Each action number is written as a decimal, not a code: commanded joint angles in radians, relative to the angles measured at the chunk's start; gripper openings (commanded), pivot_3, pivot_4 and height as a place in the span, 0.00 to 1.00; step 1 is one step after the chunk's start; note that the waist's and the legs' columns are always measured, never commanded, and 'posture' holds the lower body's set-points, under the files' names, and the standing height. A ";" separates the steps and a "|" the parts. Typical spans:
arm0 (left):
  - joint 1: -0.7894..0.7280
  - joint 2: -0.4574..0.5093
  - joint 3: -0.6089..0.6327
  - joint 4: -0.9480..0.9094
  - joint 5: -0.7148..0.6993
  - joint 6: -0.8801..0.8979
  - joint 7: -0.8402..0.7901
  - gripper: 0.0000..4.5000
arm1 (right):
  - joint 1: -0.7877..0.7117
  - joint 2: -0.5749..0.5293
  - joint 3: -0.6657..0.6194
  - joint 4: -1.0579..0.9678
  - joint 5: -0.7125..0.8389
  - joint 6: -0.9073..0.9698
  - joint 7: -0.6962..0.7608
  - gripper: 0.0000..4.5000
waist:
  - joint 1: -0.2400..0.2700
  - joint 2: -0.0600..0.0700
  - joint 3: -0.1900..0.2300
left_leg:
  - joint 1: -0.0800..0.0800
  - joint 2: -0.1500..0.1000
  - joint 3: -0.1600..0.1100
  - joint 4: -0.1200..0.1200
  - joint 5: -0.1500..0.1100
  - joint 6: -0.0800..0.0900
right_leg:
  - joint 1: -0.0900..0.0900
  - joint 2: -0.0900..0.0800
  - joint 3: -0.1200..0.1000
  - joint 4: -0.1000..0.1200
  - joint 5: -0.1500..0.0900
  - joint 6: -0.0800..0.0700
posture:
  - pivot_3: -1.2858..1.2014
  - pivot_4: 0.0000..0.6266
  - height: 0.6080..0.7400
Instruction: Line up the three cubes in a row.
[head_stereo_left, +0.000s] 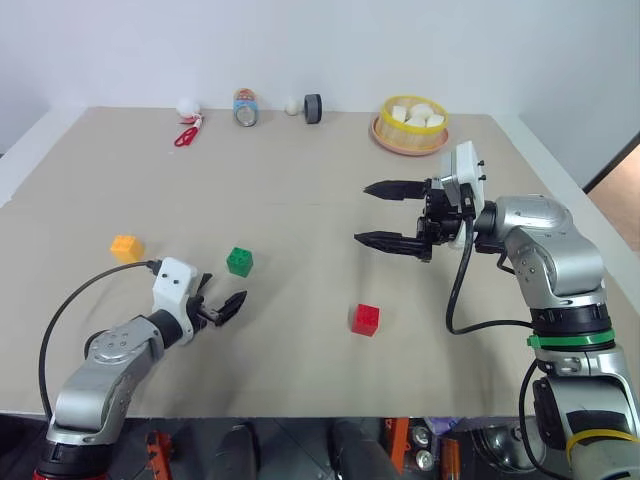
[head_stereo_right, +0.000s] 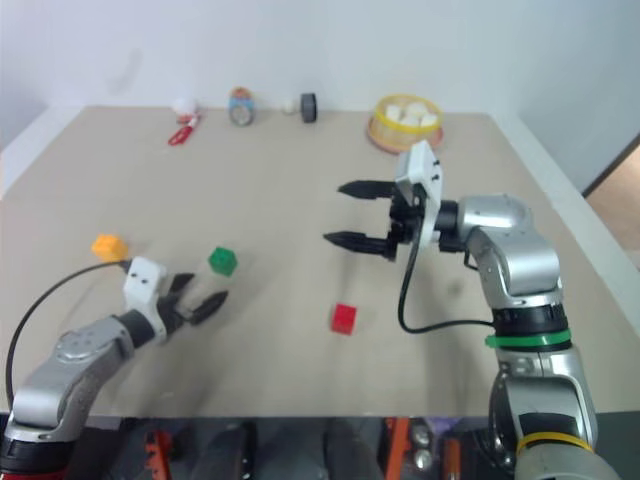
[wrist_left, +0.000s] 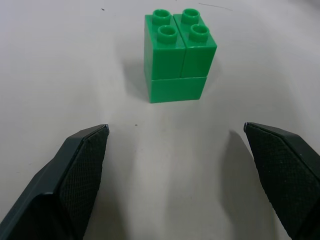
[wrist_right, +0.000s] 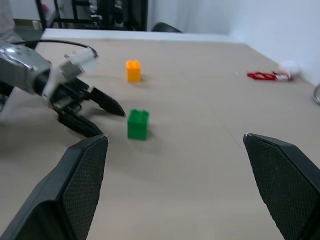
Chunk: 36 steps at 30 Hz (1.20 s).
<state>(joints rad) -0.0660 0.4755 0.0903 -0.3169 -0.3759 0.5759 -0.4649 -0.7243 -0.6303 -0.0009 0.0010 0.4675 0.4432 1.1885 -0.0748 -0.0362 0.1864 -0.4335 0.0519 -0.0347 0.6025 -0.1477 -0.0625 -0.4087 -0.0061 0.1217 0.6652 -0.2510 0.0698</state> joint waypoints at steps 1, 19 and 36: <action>-0.024 -0.016 -0.012 0.026 0.019 0.012 0.023 1.00 | 0.014 -0.001 -0.019 -0.052 0.022 0.010 -0.021 1.00 | 0.000 0.000 0.000 | 0.001 0.000 0.000 0.000 0.000 0.000 | 0.001 0.000 0.000 0.000 0.000 -0.002 | 0.52 0.24 1.00; -0.246 -0.107 -0.075 0.251 0.137 -0.005 0.095 0.94 | 0.052 -0.011 -0.024 -0.076 0.024 0.010 -0.045 1.00 | 0.002 0.000 0.000 | 0.002 -0.002 0.001 0.001 0.009 0.000 | 0.001 -0.002 0.000 0.000 0.011 -0.005 | 0.52 0.24 1.00; -0.308 -0.145 -0.063 0.287 0.164 -0.029 0.080 0.27 | 0.035 0.006 -0.007 -0.050 0.014 -0.017 -0.039 1.00 | 0.030 0.001 0.000 | -0.005 -0.002 0.001 0.000 0.012 0.003 | 0.000 -0.002 0.000 -0.001 0.006 0.001 | 0.52 0.24 1.00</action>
<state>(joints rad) -0.3621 0.3267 0.0264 -0.0351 -0.2134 0.5611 -0.3758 -0.6674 -0.6218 0.0007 -0.0355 0.4744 0.4402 1.1479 -0.0453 -0.0356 0.1861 -0.4388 0.0495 -0.0339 0.6025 -0.1355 -0.0593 -0.4091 -0.0082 0.1217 0.6641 -0.2448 0.0711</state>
